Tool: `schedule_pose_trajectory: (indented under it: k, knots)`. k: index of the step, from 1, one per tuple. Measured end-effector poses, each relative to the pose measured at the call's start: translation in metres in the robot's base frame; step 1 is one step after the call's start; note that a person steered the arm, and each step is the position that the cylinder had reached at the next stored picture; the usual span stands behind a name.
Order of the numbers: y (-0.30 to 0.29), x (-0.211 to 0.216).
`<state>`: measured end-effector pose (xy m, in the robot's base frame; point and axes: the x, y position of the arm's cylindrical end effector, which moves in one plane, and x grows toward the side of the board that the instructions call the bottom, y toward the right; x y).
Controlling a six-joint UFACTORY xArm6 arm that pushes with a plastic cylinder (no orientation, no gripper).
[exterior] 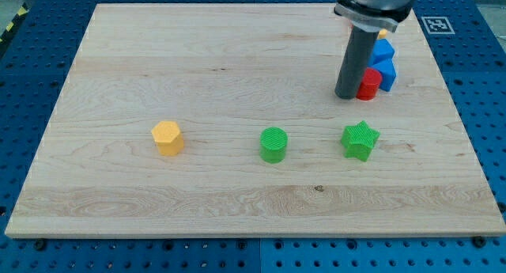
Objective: Nudge the red circle down a bit
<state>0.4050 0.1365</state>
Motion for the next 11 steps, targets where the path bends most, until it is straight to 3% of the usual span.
schedule_pose_trajectory:
  k: [1, 3, 7, 11]
  knots:
    - [0.0, -0.027]
    - [0.024, -0.036]
    - [0.034, 0.004]
    - [-0.004, 0.046]
